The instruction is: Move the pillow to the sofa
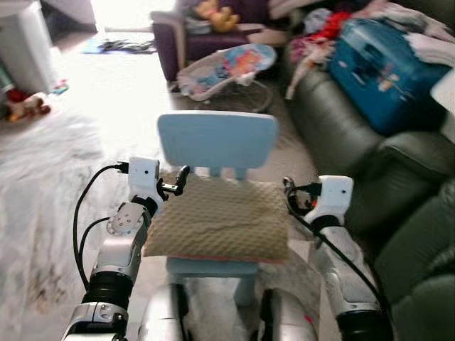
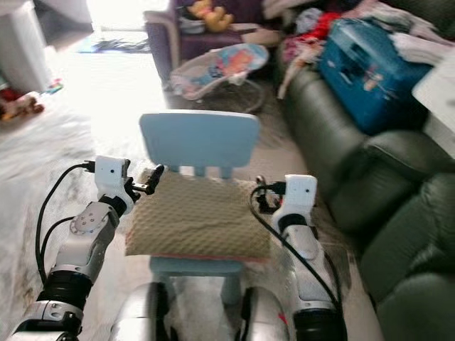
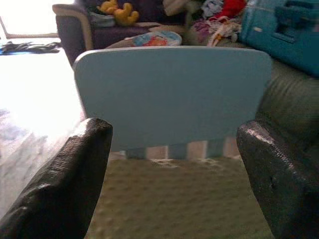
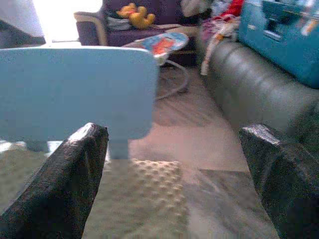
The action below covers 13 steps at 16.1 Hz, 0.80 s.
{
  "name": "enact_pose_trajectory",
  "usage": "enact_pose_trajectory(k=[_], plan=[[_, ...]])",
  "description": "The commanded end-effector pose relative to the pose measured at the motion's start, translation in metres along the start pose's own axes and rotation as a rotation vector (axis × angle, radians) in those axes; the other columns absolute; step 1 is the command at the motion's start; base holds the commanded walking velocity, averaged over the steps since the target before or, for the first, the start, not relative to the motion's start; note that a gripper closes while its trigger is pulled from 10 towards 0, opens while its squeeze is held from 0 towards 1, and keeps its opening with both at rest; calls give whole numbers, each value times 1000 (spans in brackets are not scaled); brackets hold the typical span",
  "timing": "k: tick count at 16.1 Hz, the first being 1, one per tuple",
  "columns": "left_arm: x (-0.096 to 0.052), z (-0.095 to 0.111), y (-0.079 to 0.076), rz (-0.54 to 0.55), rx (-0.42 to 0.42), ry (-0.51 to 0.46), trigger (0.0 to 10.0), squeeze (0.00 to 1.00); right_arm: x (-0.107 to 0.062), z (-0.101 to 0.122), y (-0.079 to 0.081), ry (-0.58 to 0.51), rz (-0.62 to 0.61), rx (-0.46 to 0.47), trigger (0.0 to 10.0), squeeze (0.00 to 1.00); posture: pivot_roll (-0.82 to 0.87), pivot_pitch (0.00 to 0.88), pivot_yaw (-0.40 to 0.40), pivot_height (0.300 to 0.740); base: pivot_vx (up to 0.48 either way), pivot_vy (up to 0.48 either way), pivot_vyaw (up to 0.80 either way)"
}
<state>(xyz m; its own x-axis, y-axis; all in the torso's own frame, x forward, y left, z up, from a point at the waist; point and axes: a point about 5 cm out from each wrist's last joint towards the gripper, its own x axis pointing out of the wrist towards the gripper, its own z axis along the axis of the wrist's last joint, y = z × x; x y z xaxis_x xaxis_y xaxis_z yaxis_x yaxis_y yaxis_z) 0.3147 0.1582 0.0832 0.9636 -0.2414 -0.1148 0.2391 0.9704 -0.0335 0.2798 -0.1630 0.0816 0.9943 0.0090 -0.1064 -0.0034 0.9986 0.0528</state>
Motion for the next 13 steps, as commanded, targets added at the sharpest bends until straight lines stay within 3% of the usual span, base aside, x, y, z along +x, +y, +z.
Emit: enact_pose_trajectory(k=[1, 7, 13], plan=[[-2, 0, 3, 5, 13, 10, 10000, 0, 0, 4, -1, -7, -4, -1, 10000, 0, -8, 12, -32, 610, 0, 0, 0], [-11, -7, 16, 97, 54, 65, 10000, 0, -2, 3, -3, 8, 9, 3, 10000, 0, 0, 50, -42, 530, 0, 0, 0], [-7, -2, 21, 123, 52, 59, 10000, 0, 9, 3, -5, 24, 34, -9, 10000, 0, 0, 56, -44, 525, 0, 0, 0]])
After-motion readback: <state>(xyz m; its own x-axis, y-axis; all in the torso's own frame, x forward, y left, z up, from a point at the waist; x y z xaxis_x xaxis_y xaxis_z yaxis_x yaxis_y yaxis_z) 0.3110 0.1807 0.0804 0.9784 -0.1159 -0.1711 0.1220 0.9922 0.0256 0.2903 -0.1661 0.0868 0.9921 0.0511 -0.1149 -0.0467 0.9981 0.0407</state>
